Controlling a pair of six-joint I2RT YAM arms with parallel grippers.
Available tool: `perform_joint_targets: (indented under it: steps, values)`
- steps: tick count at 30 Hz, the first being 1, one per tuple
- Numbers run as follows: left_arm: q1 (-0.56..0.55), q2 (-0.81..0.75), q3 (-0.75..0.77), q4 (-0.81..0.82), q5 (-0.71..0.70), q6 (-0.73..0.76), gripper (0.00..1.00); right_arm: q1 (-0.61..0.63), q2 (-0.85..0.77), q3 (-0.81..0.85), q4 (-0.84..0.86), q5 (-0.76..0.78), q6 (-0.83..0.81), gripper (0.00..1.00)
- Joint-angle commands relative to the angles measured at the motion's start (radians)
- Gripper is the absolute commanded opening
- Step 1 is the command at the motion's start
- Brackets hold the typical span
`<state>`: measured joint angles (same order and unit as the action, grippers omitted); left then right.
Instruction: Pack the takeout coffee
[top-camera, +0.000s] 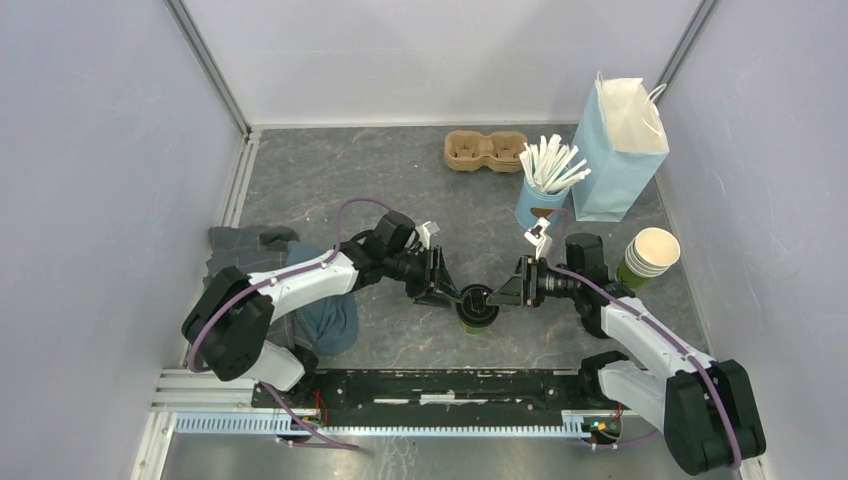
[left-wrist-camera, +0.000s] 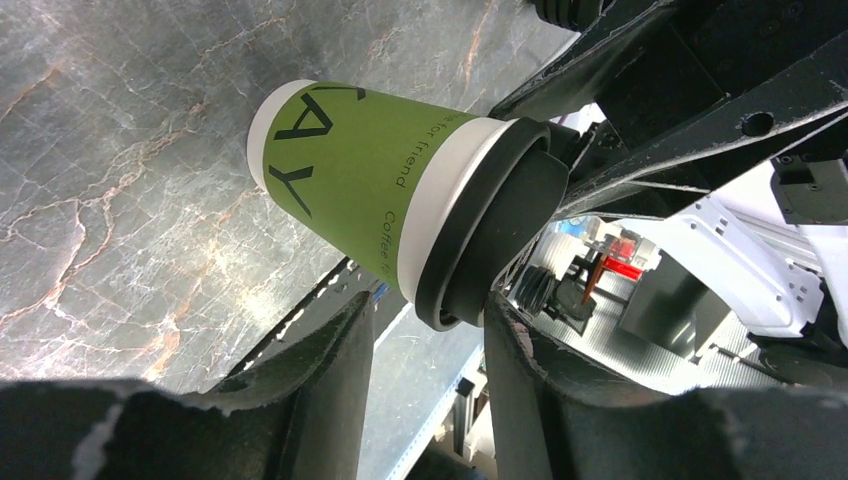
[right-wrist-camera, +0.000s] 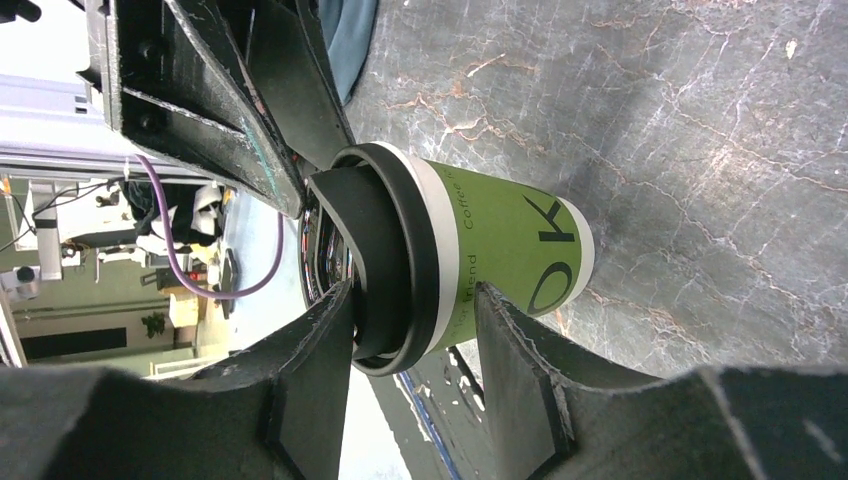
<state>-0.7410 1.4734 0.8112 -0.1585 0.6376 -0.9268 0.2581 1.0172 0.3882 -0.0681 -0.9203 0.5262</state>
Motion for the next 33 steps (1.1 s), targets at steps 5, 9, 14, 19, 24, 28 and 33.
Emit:
perform_joint_targets:
  steps: [5, 9, 14, 19, 24, 28, 33]
  values:
    - [-0.001, 0.151, -0.144, -0.193, -0.221, 0.086, 0.47, -0.003, 0.084, -0.166, -0.057, 0.241, 0.005, 0.49]
    - [-0.001, 0.188, -0.219, -0.151, -0.222, 0.068, 0.46, -0.002, 0.127, -0.198, -0.067, 0.313, 0.016, 0.47]
    - [-0.001, 0.217, -0.276, -0.126, -0.255, 0.054, 0.44, -0.003, 0.162, -0.174, -0.116, 0.398, -0.029, 0.47]
    - [-0.001, 0.244, -0.325, -0.092, -0.273, 0.044, 0.43, -0.001, 0.194, -0.177, -0.120, 0.434, -0.070, 0.47]
    - [-0.001, 0.153, -0.289, -0.134, -0.280, 0.070, 0.44, 0.021, 0.150, -0.110, -0.144, 0.345, -0.155, 0.48]
    - [-0.001, -0.012, -0.150, -0.176, -0.253, 0.111, 0.53, 0.063, 0.118, 0.020, -0.200, 0.272, -0.221, 0.49]
    - [-0.001, -0.054, 0.029, -0.182, -0.167, 0.153, 0.69, 0.096, 0.139, 0.118, -0.211, 0.180, -0.270, 0.49]
